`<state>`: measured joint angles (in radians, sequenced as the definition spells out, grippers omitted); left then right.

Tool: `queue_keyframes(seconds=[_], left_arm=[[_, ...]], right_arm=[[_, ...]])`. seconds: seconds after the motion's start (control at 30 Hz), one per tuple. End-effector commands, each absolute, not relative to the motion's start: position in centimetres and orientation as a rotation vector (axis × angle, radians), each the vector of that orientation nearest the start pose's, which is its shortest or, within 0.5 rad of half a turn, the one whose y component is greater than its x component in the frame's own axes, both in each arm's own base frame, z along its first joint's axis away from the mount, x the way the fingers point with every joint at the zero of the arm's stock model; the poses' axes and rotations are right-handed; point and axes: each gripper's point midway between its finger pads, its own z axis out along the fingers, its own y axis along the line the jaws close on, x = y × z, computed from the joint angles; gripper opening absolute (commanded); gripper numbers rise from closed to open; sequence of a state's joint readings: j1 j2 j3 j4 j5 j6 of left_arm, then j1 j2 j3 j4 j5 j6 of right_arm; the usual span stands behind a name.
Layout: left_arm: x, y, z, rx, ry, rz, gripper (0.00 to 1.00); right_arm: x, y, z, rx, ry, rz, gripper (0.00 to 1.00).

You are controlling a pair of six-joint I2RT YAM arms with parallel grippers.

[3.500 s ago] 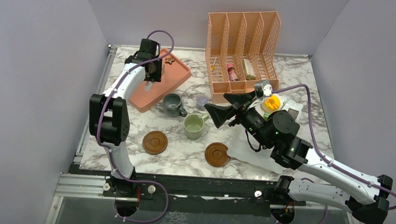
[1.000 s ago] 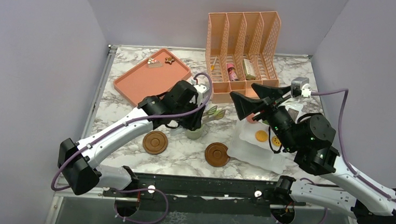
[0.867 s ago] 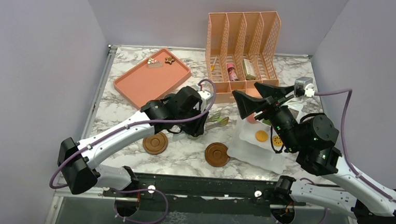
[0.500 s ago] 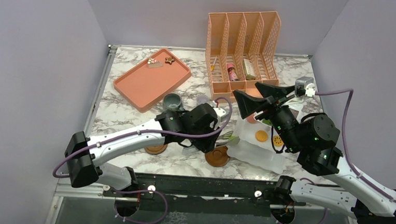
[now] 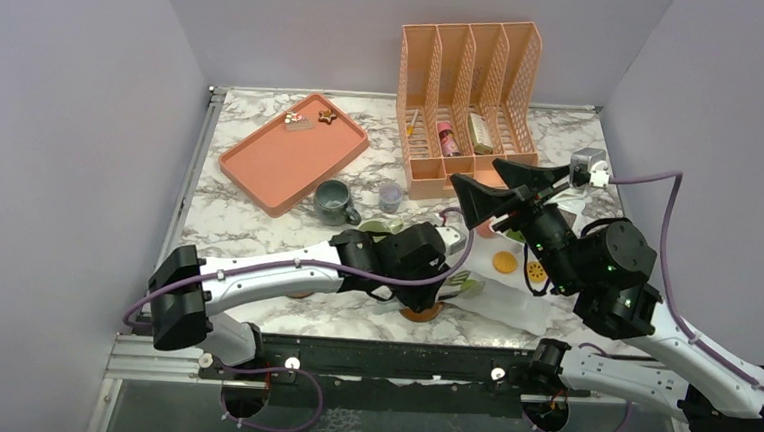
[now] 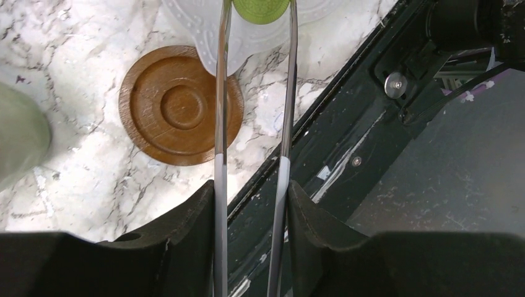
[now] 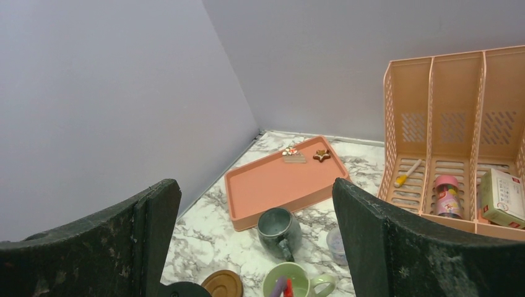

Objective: Serve the afternoon tea
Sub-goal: Place the desert on the desert table.

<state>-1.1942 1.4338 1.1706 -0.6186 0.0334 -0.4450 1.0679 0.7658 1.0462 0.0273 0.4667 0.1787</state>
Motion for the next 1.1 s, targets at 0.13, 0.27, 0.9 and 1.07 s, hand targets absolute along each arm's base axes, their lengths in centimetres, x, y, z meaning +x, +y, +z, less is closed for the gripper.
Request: queue_keyframes(seconds=[0.13,0.27,0.9,1.07], left_arm=[[11.6,-39.6,17.3,0.939,2.309,-0.812,0.33],[11.8,-40.6,17.3,0.912,2.291,-0.808,0.33],[10.9,-44.0,15.3,0.917,2.29,-0.823,0.33],[10.7,-44.9,14.9,0.937,2.285,-0.838,0.36]], right_arm=[[19.5,20.1,47.1,-0.138,1.287,0.776,0.98],[19.4,19.6,47.3,-0.128,1.273,0.777,0.98],[19.1,18.9,48.1,-0.106,1.228,0.788,0.98],[19.2,19.0,47.9,-0.112,1.232,0.784,0.98]])
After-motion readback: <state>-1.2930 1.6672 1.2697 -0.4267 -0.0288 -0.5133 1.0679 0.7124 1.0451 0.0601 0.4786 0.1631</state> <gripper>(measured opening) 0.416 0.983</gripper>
